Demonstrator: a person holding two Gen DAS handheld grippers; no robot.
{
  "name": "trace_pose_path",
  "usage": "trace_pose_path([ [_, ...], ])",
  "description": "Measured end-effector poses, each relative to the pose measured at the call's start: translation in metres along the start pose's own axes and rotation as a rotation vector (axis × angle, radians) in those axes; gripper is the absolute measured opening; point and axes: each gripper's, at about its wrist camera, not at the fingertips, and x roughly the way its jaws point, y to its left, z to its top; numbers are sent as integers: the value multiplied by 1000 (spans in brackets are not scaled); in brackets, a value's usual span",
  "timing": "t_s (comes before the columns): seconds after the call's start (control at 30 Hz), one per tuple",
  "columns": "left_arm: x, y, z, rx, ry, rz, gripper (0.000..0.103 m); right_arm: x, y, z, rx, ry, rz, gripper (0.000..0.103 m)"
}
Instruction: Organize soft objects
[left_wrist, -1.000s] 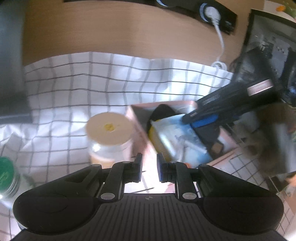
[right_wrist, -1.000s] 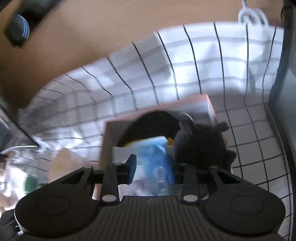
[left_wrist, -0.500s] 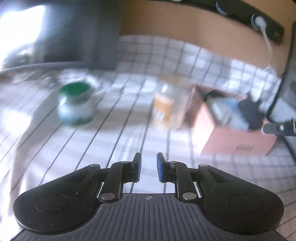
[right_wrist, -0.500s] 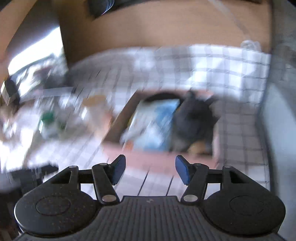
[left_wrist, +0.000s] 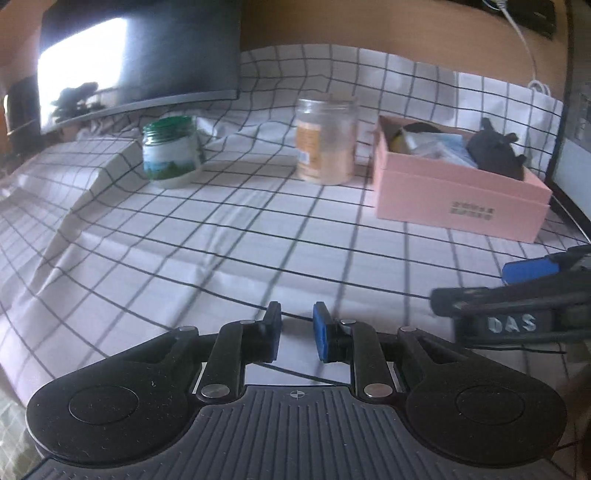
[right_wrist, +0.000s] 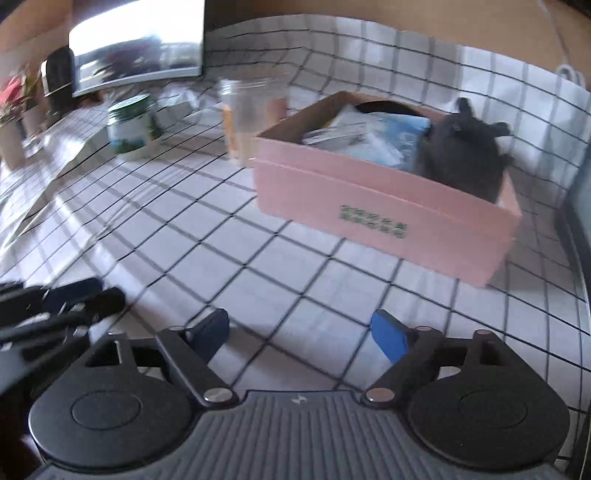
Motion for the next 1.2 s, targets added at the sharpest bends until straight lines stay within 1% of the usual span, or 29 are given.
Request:
trace_pose_path([
  [0.07,-1,-6,-4,-7,-19,18,22,5,-6,-3,15,-5,-2,100],
  [0.13,-2,-8,-7,-36,-30,34,22,8,-10,-4,7,-12,3,103],
  [0.2,0,-7,-6,-69,-36,38,22,9,-11,-6,-6,-32,14,103],
  [0.23,0,-8,-6,-69,-40,42,22,10,-11,-7,-11,-42,18,103],
  [0.37,0,-14,-7,-26,-45,63,22,9,-11,-10,-8,-63,14,103],
  [0.63,2,-13,-5,-38,-41,54,22,10,-6,-12,-3,-104,10,103],
  [1.2,2,-12,-5,-63,-41,44,22,10,-5,-12,-2,-105,10,103],
])
